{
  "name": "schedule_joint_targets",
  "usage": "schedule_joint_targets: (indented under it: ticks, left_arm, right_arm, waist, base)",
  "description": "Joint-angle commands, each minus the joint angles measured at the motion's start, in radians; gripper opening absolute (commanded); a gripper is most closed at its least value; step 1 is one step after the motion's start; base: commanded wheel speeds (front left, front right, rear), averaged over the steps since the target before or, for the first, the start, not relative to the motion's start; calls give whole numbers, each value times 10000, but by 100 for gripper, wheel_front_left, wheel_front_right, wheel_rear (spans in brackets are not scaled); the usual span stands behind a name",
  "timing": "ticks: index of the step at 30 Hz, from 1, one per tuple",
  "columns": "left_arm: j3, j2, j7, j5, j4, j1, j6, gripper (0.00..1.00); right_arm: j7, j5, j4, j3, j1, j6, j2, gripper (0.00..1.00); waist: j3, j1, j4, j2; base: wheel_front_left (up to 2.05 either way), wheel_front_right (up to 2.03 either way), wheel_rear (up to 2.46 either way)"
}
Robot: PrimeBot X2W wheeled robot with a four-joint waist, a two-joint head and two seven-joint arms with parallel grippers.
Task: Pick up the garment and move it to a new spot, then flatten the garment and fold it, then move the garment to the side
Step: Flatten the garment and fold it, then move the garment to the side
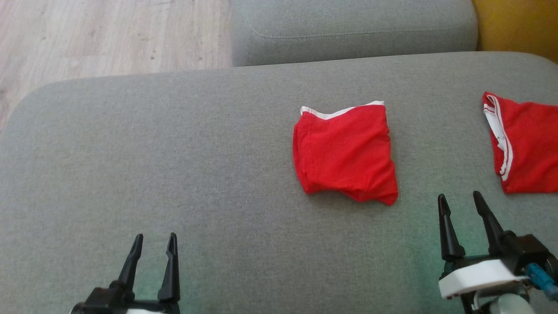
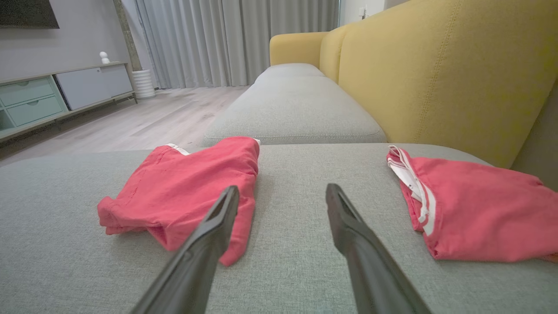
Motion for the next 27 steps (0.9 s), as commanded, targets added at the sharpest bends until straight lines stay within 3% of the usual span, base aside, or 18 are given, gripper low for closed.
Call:
schedule_joint_targets:
  ticks: [1,16,19,22,27]
  left_arm:
    - [293,137,-51,-47,-250,-357,18,100]
    - [242,178,-51,-160,-259,-423,16,100]
    - [234,161,-51,-172,-339,-438,16,100]
    - [233,117,-51,-197,-460,-462,16,100]
    - [82,35,-51,-229,-564,-545,16,100]
  right_arm:
    - [-137,-102,-337,181,-145,67,-35,100]
    - [-138,-149,-134,42,-190,67,91,100]
    - [-99,550,58,115,-299,67,175,100]
    - [513,1496,-68,270,-728,67,188,100]
    - [2672,2840,-493,205,-1941,67,-52,100]
  waist:
    - [-1,0,-15,0]
    - [56,0,4,0]
    - [116,0,54,0]
    - [251,0,116,0]
    - [603,0,371,0]
  base:
    - [0,0,0]
    - [0,0,0]
    - [0,0,0]
    - [0,0,0]
    - [0,0,0]
